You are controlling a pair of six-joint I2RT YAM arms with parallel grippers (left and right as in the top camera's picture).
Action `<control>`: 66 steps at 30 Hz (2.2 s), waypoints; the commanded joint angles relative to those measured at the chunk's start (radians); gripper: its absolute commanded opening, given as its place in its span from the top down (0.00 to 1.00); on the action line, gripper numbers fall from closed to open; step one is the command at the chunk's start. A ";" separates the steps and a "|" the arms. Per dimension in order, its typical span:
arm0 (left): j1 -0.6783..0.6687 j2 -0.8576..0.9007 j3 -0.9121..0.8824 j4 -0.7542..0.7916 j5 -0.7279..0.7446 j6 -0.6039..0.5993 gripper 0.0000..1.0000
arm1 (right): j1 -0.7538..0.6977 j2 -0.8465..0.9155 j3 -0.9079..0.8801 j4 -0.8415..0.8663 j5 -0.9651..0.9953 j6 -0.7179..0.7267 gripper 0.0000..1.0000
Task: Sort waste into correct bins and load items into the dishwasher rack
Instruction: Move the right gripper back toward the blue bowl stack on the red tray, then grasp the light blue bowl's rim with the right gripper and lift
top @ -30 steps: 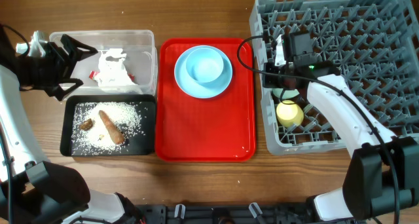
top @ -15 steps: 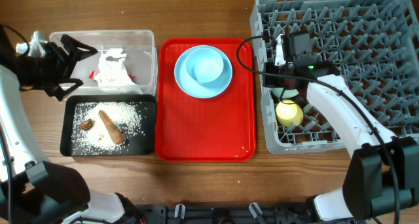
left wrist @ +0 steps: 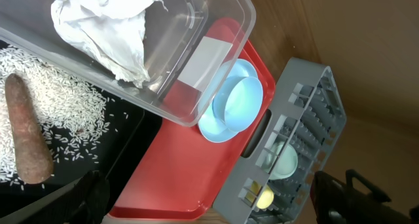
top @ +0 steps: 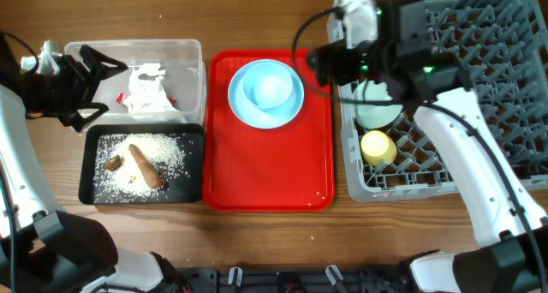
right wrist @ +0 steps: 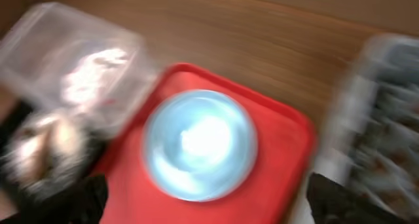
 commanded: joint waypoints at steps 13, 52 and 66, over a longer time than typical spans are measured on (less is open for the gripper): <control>0.004 0.003 0.001 0.000 -0.003 -0.009 0.00 | 0.219 0.336 0.005 0.137 0.003 -0.228 0.38; 0.004 0.003 0.001 0.000 -0.003 -0.009 0.00 | 0.285 0.518 0.003 0.155 0.214 -0.288 0.68; 0.004 0.003 0.001 0.000 -0.003 -0.009 0.00 | 0.285 0.518 0.003 0.140 0.243 -0.280 0.81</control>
